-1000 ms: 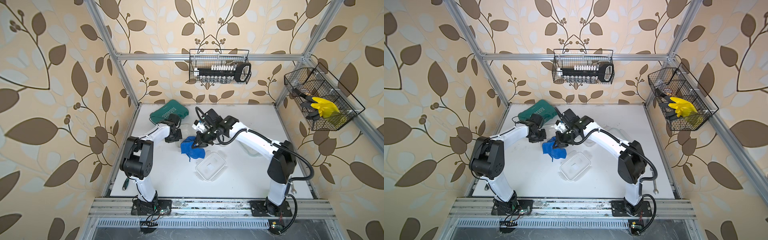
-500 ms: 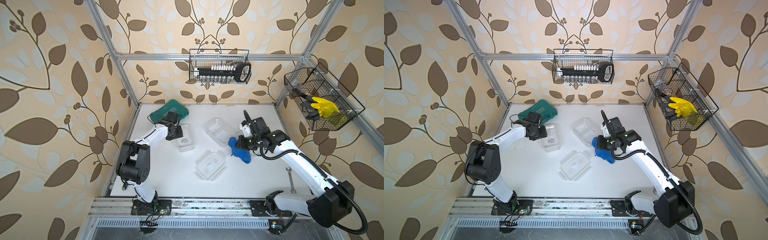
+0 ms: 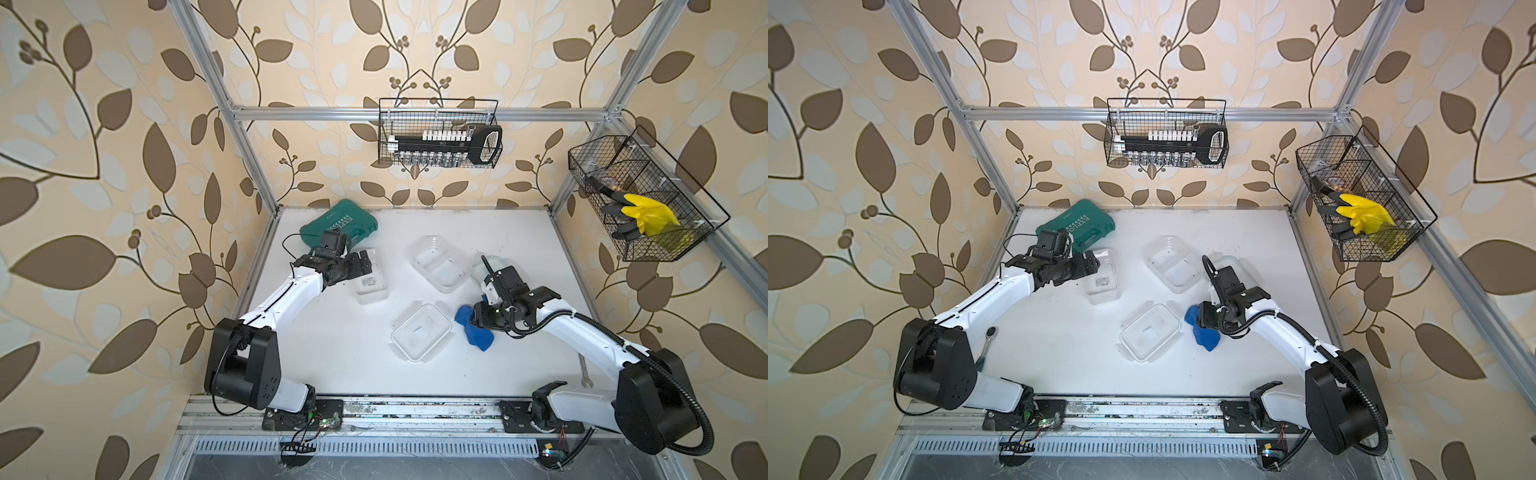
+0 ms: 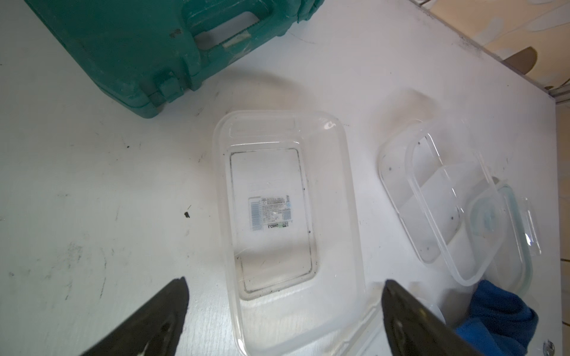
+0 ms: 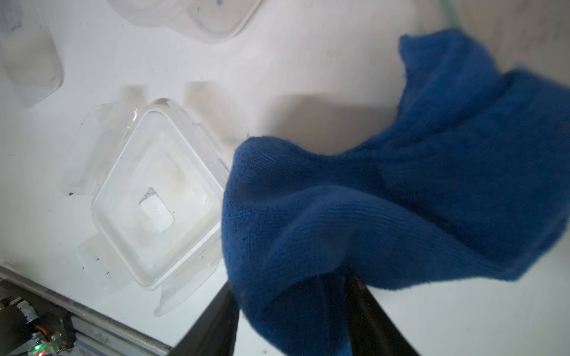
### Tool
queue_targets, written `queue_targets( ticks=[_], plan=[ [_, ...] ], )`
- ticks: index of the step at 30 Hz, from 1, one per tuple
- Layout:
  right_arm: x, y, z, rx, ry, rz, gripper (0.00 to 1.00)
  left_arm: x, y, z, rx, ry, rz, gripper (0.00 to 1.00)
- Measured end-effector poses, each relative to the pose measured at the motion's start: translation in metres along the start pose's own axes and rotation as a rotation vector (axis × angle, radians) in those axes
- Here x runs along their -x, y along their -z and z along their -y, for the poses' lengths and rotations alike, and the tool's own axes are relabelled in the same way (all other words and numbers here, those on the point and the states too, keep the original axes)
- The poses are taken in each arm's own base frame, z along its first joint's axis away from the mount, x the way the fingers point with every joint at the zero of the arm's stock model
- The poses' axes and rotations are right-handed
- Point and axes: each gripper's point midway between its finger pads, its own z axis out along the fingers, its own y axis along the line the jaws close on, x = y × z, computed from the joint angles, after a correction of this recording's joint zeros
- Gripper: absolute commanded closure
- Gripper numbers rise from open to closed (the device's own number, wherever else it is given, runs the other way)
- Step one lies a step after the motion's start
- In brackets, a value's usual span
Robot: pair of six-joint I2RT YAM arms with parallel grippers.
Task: Wipe the insides of the lunch boxes
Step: Place the cleaning item at the center of the board, then reset both arms
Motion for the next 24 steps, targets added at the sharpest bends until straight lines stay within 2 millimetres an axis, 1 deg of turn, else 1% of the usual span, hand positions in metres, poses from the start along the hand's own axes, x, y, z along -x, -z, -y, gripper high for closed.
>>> queue_targets(
  ticks=[1,3,5,8,11,13,16,17,19,20,22,24],
  plan=[
    [0.0,0.0,-0.003,0.007,0.015,0.001,0.21,-0.001,0.001,0.0,-0.002,0.0,0.002,0.01],
    [0.0,0.001,-0.006,0.017,0.03,0.007,0.14,-0.001,0.001,0.0,-0.005,-0.001,0.005,0.01],
    [0.001,0.004,-0.007,0.023,0.043,0.018,0.12,-0.002,0.0,-0.001,-0.005,-0.001,0.005,0.01],
    [0.003,0.017,-0.011,0.039,0.061,0.049,0.1,-0.001,0.0,0.0,-0.007,-0.001,0.01,0.01],
    [0.01,0.037,-0.019,0.059,0.08,0.089,0.1,-0.002,-0.001,-0.001,-0.005,-0.002,0.009,0.01],
    [0.017,0.054,-0.027,0.077,0.095,0.121,0.1,-0.003,-0.002,-0.003,0.002,-0.001,0.006,0.01],
    [0.026,0.079,-0.036,0.095,0.123,0.173,0.09,-0.006,-0.002,-0.012,0.038,0.0,0.016,0.01],
    [0.03,0.088,-0.037,0.094,0.137,0.202,0.07,-0.007,-0.001,-0.016,0.054,0.0,0.022,0.01],
    [0.04,0.104,-0.036,0.07,0.166,0.279,0.02,-0.006,0.004,-0.021,0.077,-0.002,0.045,0.01],
    [0.046,0.111,-0.033,0.05,0.18,0.325,0.02,-0.004,0.009,-0.022,0.087,-0.005,0.066,0.01],
    [0.063,0.124,-0.023,-0.016,0.203,0.454,0.02,0.001,0.018,-0.023,0.093,-0.009,0.104,0.01],
    [0.079,0.127,-0.005,-0.094,0.199,0.582,0.02,0.005,0.024,-0.025,0.096,-0.011,0.141,0.01]
  ],
)
